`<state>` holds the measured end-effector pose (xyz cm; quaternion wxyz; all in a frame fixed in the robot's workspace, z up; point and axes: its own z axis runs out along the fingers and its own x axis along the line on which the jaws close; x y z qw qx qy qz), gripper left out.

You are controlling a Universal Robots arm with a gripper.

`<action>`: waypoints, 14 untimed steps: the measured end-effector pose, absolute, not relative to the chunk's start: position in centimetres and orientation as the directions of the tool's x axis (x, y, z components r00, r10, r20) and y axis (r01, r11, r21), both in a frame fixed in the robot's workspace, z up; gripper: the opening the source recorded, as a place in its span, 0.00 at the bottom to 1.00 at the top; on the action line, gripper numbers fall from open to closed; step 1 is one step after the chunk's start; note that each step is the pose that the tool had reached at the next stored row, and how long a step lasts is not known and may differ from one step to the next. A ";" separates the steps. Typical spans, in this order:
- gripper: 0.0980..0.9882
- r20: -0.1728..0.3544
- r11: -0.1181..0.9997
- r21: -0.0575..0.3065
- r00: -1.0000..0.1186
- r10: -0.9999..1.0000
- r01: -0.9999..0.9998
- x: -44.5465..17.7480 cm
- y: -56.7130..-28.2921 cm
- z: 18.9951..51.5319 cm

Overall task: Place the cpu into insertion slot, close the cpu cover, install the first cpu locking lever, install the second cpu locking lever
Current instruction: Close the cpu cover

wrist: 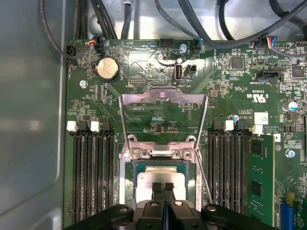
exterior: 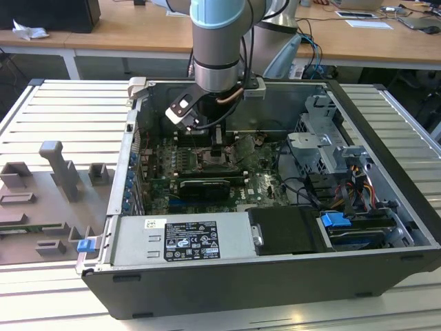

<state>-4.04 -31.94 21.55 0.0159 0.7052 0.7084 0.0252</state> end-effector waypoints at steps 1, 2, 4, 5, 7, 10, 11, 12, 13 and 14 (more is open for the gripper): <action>0.01 0.013 0.004 0.058 -0.005 1.000 0.998 -4.0 -31.9 21.6; 0.01 0.013 0.004 0.058 -0.005 1.000 0.998 -4.0 -31.9 21.6; 0.01 0.013 0.004 0.058 -0.005 1.000 0.998 -3.8 -31.9 21.6; 0.01 0.013 0.004 0.057 -0.005 1.000 0.998 -3.6 -31.9 21.6; 0.01 0.013 0.004 0.056 -0.005 1.000 0.998 -3.1 -31.9 21.6; 0.01 0.013 0.004 0.054 -0.005 1.000 0.999 -3.0 -31.9 21.9; 0.01 0.013 0.004 0.054 -0.005 1.000 0.999 -3.0 -31.9 22.1; 0.01 0.013 0.004 0.054 -0.005 1.000 0.999 -3.0 -31.9 22.4; 0.01 0.013 0.004 0.054 -0.005 1.000 0.999 -3.0 -31.9 22.8; 0.01 0.013 0.004 0.054 -0.005 1.000 0.999 -3.0 -31.9 23.3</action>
